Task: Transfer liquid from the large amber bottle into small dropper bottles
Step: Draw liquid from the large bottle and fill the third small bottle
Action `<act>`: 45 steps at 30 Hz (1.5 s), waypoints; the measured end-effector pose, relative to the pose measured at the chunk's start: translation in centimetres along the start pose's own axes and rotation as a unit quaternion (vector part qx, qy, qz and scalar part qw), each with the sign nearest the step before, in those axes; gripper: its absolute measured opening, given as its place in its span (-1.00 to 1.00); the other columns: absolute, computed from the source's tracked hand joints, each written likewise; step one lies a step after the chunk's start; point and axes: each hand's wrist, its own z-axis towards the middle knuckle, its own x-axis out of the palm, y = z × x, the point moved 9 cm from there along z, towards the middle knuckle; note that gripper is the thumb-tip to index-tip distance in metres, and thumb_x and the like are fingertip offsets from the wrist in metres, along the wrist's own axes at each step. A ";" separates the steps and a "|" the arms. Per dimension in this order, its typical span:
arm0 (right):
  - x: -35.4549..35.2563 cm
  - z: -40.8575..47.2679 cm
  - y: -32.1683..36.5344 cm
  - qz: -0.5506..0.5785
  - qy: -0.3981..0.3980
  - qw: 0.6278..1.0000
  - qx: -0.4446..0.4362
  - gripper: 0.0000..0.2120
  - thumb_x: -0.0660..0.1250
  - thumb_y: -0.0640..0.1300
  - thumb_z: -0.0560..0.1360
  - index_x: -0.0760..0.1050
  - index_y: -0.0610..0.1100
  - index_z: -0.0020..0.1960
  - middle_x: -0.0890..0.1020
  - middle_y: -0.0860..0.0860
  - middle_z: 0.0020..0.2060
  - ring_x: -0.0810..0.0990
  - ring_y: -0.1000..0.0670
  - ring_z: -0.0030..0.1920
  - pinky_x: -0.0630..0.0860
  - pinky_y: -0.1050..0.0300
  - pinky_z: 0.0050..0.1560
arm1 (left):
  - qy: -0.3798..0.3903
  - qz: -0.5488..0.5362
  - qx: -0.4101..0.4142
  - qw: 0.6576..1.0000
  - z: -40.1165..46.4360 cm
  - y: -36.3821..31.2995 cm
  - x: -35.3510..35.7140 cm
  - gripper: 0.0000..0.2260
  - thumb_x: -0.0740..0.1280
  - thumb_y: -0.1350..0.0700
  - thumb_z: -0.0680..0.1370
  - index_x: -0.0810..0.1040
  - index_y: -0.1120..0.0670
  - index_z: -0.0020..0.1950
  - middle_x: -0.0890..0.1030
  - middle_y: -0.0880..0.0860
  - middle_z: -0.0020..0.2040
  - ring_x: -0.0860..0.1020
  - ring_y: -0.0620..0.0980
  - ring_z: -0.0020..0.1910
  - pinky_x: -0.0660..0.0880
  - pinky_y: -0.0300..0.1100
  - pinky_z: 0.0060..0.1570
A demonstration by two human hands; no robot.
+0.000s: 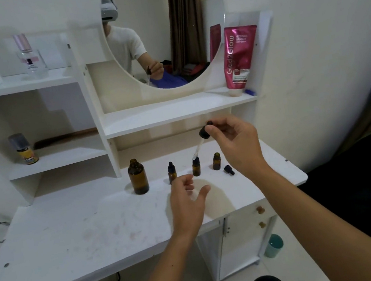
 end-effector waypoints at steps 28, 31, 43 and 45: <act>-2.9 3.0 -8.8 -0.056 0.005 0.998 0.034 -0.93 0.46 -0.19 0.58 0.65 -0.14 0.06 0.77 0.08 -0.15 0.74 0.14 -0.06 0.60 0.31 0.08 | 0.007 0.078 0.020 0.997 5.8 -1.4 9.6 -0.77 0.32 0.08 0.65 0.51 0.01 0.31 0.59 -0.17 0.12 0.57 -0.09 0.14 0.45 -0.27 0.04; -2.4 3.0 -9.6 -0.056 0.012 0.997 0.052 -0.92 0.48 -0.20 0.56 0.67 -0.16 0.05 0.76 0.10 -0.18 0.73 0.20 -0.09 0.55 0.41 0.01 | -0.004 0.099 0.027 0.995 5.9 -1.6 9.5 -0.82 0.31 0.07 0.66 0.52 0.01 0.26 0.59 -0.19 0.04 0.60 -0.09 0.05 0.48 -0.24 -0.05; -1.1 3.0 -10.7 -0.103 0.037 0.992 0.057 -0.98 0.47 -0.19 0.56 0.68 -0.11 -0.03 0.75 0.11 -0.19 0.72 0.18 -0.11 0.60 0.34 0.01 | -0.007 0.122 0.037 0.992 5.9 -1.4 9.8 -0.79 0.28 0.04 0.68 0.50 0.02 0.30 0.64 -0.10 0.13 0.60 -0.09 0.07 0.51 -0.25 -0.05; -1.0 3.0 -10.4 -0.123 0.034 0.991 0.046 -0.93 0.48 -0.22 0.55 0.69 -0.11 -0.11 0.73 0.14 -0.21 0.70 0.19 -0.13 0.57 0.40 -0.02 | -0.007 0.122 0.041 0.992 6.0 -1.4 9.9 -0.79 0.28 0.05 0.68 0.50 0.03 0.30 0.64 -0.09 0.13 0.60 -0.08 0.08 0.54 -0.21 -0.03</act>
